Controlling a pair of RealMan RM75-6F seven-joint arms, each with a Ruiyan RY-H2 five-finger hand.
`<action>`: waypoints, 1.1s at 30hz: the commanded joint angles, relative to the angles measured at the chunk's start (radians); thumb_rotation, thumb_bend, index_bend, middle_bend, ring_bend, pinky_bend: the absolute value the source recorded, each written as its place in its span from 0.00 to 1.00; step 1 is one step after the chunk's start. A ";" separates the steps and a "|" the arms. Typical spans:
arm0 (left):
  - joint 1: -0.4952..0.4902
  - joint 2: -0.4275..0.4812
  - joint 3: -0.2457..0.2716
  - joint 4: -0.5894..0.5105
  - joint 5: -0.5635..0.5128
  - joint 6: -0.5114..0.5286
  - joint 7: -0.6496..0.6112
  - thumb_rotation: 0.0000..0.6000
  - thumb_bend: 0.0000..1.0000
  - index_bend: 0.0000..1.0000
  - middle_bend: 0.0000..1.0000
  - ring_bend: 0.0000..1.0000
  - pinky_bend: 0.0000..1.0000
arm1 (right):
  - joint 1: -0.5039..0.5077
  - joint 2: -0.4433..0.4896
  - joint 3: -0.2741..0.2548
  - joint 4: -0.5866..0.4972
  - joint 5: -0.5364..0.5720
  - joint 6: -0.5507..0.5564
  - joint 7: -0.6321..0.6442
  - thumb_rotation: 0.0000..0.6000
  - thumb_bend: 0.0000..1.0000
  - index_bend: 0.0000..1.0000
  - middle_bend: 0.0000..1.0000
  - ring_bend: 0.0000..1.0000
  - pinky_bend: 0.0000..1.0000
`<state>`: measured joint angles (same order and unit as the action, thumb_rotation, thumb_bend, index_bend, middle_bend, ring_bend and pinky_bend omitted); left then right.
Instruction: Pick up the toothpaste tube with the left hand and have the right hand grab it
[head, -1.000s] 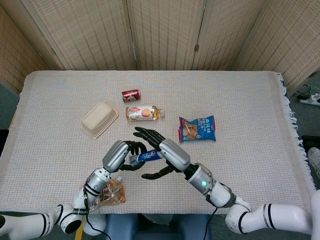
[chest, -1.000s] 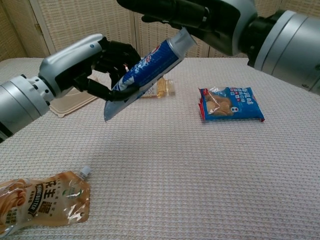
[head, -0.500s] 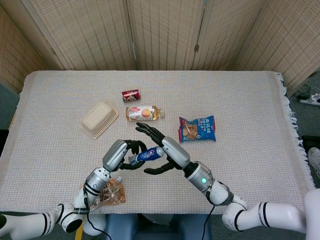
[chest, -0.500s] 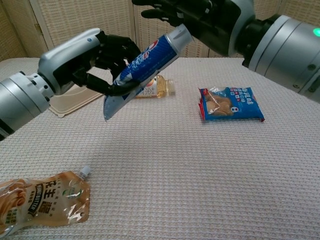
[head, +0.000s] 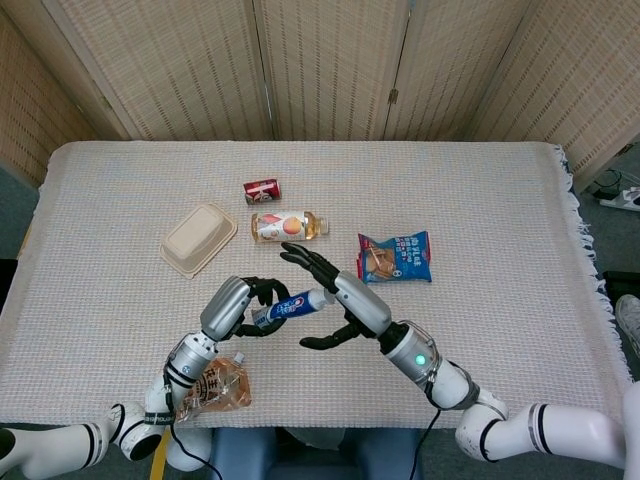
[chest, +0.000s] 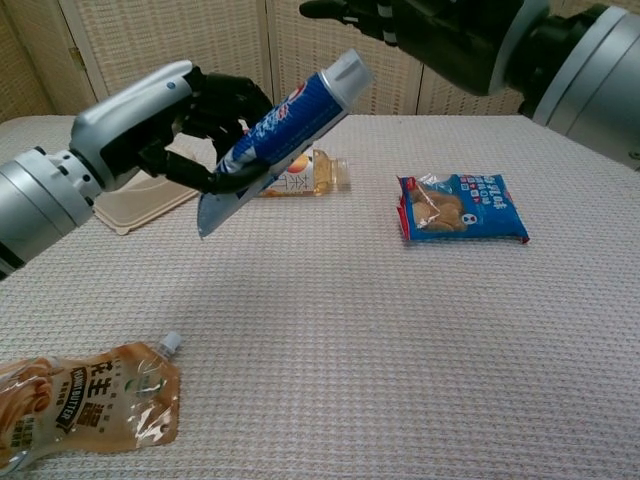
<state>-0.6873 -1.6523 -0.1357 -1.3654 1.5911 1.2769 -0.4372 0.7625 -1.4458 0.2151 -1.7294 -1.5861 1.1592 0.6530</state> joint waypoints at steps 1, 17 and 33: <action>0.001 0.002 0.014 0.030 0.005 -0.009 0.031 1.00 0.84 0.74 0.76 0.68 0.61 | -0.014 0.051 -0.016 -0.017 -0.008 -0.003 -0.053 0.40 0.10 0.00 0.00 0.00 0.00; -0.021 0.065 0.046 0.052 -0.163 -0.262 0.520 1.00 0.84 0.65 0.72 0.61 0.57 | -0.119 0.253 -0.069 -0.099 -0.008 0.054 -0.214 0.40 0.10 0.00 0.00 0.00 0.00; -0.006 0.096 0.019 -0.030 -0.456 -0.348 0.815 1.00 0.41 0.03 0.23 0.18 0.32 | -0.221 0.335 -0.114 -0.072 0.013 0.105 -0.335 0.40 0.10 0.00 0.00 0.00 0.00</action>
<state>-0.7016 -1.5678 -0.1133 -1.3814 1.1399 0.9161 0.3748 0.5502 -1.1185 0.1058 -1.8033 -1.5754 1.2597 0.3275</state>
